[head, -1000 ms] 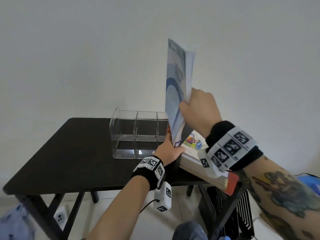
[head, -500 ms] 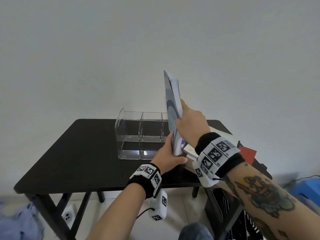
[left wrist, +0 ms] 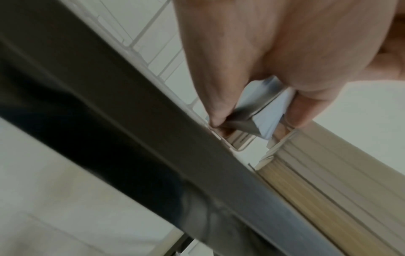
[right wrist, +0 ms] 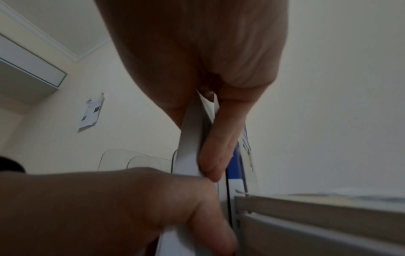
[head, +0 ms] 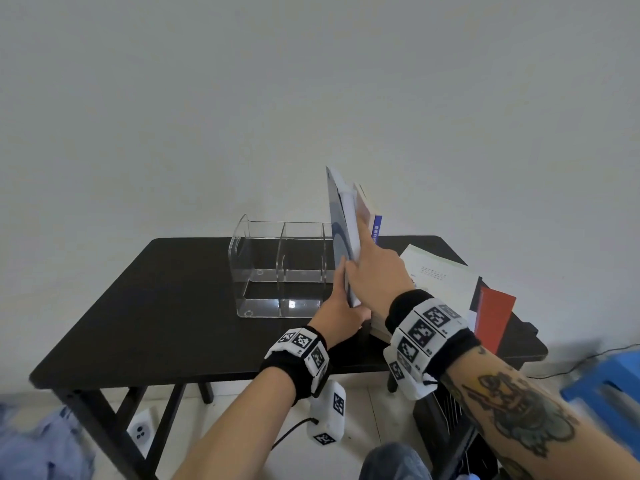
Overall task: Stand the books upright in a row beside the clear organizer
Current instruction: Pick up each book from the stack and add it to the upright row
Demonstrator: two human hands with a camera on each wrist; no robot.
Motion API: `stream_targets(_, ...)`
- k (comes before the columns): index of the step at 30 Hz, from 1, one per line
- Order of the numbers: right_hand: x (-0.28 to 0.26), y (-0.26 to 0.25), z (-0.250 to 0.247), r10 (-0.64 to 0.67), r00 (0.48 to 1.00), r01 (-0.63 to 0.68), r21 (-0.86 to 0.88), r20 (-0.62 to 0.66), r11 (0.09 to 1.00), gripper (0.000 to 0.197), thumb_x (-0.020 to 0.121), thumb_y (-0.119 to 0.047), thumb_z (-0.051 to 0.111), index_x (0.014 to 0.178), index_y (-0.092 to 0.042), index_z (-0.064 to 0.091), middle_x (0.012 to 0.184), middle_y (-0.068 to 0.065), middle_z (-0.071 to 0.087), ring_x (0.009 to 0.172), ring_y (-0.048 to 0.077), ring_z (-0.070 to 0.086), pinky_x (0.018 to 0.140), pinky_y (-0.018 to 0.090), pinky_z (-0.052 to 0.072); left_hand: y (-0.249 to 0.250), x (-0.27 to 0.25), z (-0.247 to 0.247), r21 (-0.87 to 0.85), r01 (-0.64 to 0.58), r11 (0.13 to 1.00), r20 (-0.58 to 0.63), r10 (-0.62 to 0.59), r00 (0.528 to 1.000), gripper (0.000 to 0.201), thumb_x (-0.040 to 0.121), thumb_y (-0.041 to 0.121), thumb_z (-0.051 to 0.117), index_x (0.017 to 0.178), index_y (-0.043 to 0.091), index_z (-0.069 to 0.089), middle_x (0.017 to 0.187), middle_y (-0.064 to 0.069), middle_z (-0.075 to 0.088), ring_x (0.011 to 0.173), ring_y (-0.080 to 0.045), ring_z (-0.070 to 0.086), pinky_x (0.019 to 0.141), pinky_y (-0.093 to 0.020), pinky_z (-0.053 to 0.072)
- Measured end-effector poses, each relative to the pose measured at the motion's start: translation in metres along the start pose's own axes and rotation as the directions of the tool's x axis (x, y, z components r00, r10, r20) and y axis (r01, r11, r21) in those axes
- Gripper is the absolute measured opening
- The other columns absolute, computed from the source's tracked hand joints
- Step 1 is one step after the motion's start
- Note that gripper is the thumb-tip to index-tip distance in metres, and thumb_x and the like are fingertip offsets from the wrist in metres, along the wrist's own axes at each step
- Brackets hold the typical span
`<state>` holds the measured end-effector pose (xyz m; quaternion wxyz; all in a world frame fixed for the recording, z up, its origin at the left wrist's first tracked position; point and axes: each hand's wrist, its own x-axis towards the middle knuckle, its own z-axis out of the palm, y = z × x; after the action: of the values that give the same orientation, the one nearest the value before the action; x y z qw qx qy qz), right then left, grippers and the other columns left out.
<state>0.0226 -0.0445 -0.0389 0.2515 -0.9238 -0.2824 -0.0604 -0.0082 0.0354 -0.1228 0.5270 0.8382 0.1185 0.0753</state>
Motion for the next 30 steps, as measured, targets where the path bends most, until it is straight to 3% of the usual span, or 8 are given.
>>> stream_targets(5,-0.005,0.001,-0.003,0.009,1.0,-0.009,0.027,0.014,1.0,0.091,0.099,-0.035,0.047,0.145,-0.039,-0.032,0.113,0.02,0.066,0.09,0.034,0.068,0.088,0.045,0.056,-0.002,0.002,0.001,0.022,-0.001,1.0,0.007,0.0,1.0,0.099,0.092,0.019,0.061,0.151,0.031,-0.017,0.106,0.008,0.055,0.1,-0.019,0.061,0.094,-0.035,0.05)
stream_targets(9,-0.013,0.0,-0.011,-0.052,0.997,0.053,0.023,-0.064,0.998,0.101,0.092,-0.042,0.055,0.143,-0.037,-0.033,0.101,0.012,0.069,0.081,0.031,0.068,0.081,0.045,0.058,-0.008,0.001,0.002,0.005,-0.046,0.999,-0.01,0.046,0.999,0.098,0.088,0.014,0.061,0.152,0.035,-0.011,0.118,0.004,0.058,0.104,-0.022,0.064,0.096,-0.044,0.051)
stream_targets(11,-0.011,0.0,-0.02,-0.072,0.987,0.076,0.029,-0.14,0.997,0.105,0.087,-0.045,0.06,0.145,-0.037,-0.027,0.094,0.007,0.067,0.074,0.028,0.067,0.074,0.044,0.058,-0.007,0.002,-0.001,-0.003,-0.031,1.0,0.006,0.031,0.999,0.098,0.087,0.01,0.057,0.15,0.039,-0.012,0.113,0.0,0.06,0.092,-0.025,0.067,0.086,-0.044,0.056)
stream_targets(14,-0.003,0.004,-0.032,-0.071,0.987,0.069,-0.022,-0.146,0.997,0.098,0.08,-0.049,0.064,0.151,-0.035,-0.003,0.1,0.005,0.051,0.074,0.025,0.062,0.07,0.04,0.058,-0.003,0.001,-0.001,0.017,-0.005,1.0,0.017,0.005,1.0,0.097,0.087,0.003,0.055,0.151,0.035,-0.012,0.1,-0.001,0.058,0.083,-0.025,0.066,0.074,-0.036,0.055)
stream_targets(18,0.0,0.007,-0.033,-0.106,0.987,0.099,-0.067,-0.12,0.993,0.085,0.07,-0.051,0.073,0.137,-0.021,0.031,0.116,0.006,0.035,0.093,0.027,0.057,0.079,0.039,0.057,-0.002,0.003,0.001,0.062,-0.011,0.998,0.012,0.01,1.0,0.095,0.09,0.007,0.059,0.152,0.023,-0.012,0.109,-0.012,0.062,0.094,-0.029,0.066,0.089,-0.046,0.054)
stream_targets(20,0.0,0.009,-0.031,-0.118,0.989,0.115,-0.037,-0.094,0.993,0.09,0.069,-0.049,0.078,0.139,-0.017,0.031,0.125,0.007,0.037,0.098,0.028,0.056,0.083,0.038,0.057,0.0,0.002,0.002,0.093,-0.008,0.996,-0.002,0.008,1.0,0.092,0.093,0.013,0.059,0.151,0.022,-0.013,0.109,-0.015,0.064,0.092,-0.03,0.067,0.087,-0.043,0.054)
stream_targets(25,0.002,0.007,-0.036,-0.156,0.987,0.156,0.003,-0.046,0.988,0.087,0.072,-0.04,0.08,0.138,-0.013,0.03,0.112,0.005,0.047,0.089,0.023,0.053,0.076,0.029,0.048,0.005,0.004,-0.001,0.129,-0.001,0.992,-0.079,0.012,0.997,0.08,0.094,0.021,0.06,0.151,0.022,0.005,0.093,-0.003,0.061,0.084,-0.022,0.061,0.076,-0.028,0.046)
stream_targets(30,0.003,0.006,-0.038,-0.143,0.989,0.144,0.01,-0.043,0.99,0.081,0.075,-0.034,0.079,0.136,-0.012,0.031,0.107,0.004,0.045,0.089,0.024,0.053,0.073,0.028,0.044,0.01,0.001,0.004,0.115,-0.001,0.993,-0.137,0.017,0.99,0.082,0.095,0.019,0.059,0.154,0.023,0.002,0.096,-0.006,0.065,0.087,-0.024,0.064,0.074,-0.025,0.043)
